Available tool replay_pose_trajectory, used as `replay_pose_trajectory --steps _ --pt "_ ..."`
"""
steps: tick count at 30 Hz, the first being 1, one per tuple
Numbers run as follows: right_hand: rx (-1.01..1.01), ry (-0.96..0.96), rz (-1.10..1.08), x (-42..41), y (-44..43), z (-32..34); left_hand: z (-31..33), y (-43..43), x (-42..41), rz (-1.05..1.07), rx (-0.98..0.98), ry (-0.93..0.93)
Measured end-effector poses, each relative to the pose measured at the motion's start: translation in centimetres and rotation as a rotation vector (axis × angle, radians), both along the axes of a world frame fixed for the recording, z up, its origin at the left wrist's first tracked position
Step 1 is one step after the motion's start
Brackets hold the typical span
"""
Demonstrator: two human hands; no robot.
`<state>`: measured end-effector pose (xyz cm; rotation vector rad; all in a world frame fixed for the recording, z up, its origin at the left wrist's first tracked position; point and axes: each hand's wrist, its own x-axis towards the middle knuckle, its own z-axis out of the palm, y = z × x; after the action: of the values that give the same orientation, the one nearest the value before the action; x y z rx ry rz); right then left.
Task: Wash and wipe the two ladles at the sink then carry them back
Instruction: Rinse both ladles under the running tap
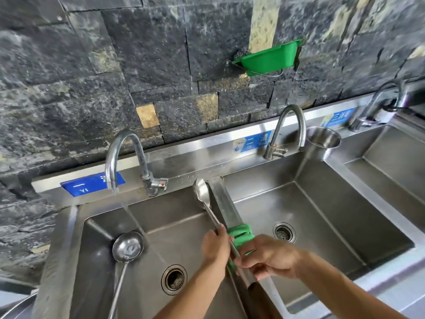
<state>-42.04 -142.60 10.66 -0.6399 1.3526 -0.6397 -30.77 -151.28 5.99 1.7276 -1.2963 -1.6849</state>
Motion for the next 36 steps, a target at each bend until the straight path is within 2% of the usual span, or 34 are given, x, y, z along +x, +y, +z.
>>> replay_pose_trajectory --steps 2,4,7,15,24,36 --pt "0.025 0.078 0.047 -2.2 0.7 1.4 0.8 0.8 -1.9 0.02 0.111 0.142" --pt "0.058 0.158 0.106 -4.3 1.3 2.1 1.1 1.5 -3.7 0.012 0.219 0.21" --pt "0.099 0.238 0.144 -7.2 2.6 1.8 0.5 2.4 -7.0 -0.05 0.264 0.208" --pt "0.202 0.297 0.177 -15.0 5.3 -0.6 -2.5 4.2 -15.3 -0.222 0.233 0.113" --pt "0.285 0.315 0.216 -20.4 3.4 -7.5 -8.4 2.8 -20.7 -0.21 0.202 -0.118" --pt "0.347 0.295 0.221 -19.5 -0.9 -18.5 -18.0 -0.9 -21.7 -0.359 0.069 -0.475"
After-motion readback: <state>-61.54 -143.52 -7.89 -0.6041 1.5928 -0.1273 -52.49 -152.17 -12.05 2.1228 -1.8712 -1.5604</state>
